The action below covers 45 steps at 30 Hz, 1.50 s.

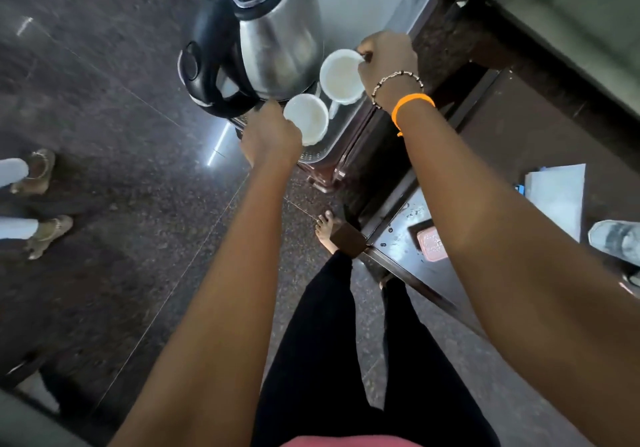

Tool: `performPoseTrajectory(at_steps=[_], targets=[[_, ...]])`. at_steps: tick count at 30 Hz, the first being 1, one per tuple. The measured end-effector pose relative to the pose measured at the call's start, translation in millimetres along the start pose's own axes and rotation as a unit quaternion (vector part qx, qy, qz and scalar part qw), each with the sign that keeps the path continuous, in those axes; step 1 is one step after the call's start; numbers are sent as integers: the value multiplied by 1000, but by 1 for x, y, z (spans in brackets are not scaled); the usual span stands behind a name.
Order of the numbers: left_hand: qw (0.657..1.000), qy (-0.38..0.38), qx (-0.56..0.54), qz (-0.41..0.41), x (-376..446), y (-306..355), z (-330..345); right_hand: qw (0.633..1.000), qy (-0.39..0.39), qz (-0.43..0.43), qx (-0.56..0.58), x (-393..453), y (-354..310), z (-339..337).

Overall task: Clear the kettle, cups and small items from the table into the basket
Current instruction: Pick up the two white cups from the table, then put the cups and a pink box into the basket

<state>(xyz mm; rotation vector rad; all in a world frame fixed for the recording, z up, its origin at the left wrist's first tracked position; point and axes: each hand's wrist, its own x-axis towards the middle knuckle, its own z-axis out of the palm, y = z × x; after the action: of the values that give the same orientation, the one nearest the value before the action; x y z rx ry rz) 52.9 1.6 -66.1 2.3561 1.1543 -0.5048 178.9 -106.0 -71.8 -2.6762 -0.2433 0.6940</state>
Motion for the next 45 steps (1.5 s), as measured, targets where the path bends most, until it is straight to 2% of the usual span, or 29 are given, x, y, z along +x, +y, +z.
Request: performPoseTrajectory(at_steps=[4, 10, 14, 17, 19, 21, 27, 31, 34, 37, 42, 45], targets=[[998, 13, 46, 27, 3, -7, 8, 1000, 15, 14, 5, 5, 1, 4], [993, 52, 98, 47, 6, -14, 14, 1000, -8, 0, 16, 5, 7, 2], [994, 84, 51, 45, -10, -6, 14, 991, 5, 6, 131, -8, 20, -1], [987, 114, -28, 113, -38, 8, 20, 974, 19, 42, 223, -31, 45, -2], [980, 80, -79, 162, -60, 19, 29, 964, 21, 82, 253, -53, 70, 1], [975, 14, -110, 194, -83, 29, 44, 958, 20, 121, 258, -77, 99, 8], [957, -157, -75, 232, -141, 48, 111, 943, 38, 240, 229, -154, 197, 27], [951, -245, 1, 191, -161, 52, 161, 920, 78, 299, 240, -185, 256, 41], [948, -305, 3, 87, -168, 52, 192, 904, 75, 350, 233, -195, 292, 54], [950, -310, 5, 32, -166, 53, 217, 896, 53, 370, 239, -195, 314, 66], [951, -273, 67, 132, -166, 63, 241, 904, 8, 361, 231, -179, 328, 80], [944, -279, 108, 137, -170, 71, 253, 905, -18, 352, 238, -169, 332, 83]])
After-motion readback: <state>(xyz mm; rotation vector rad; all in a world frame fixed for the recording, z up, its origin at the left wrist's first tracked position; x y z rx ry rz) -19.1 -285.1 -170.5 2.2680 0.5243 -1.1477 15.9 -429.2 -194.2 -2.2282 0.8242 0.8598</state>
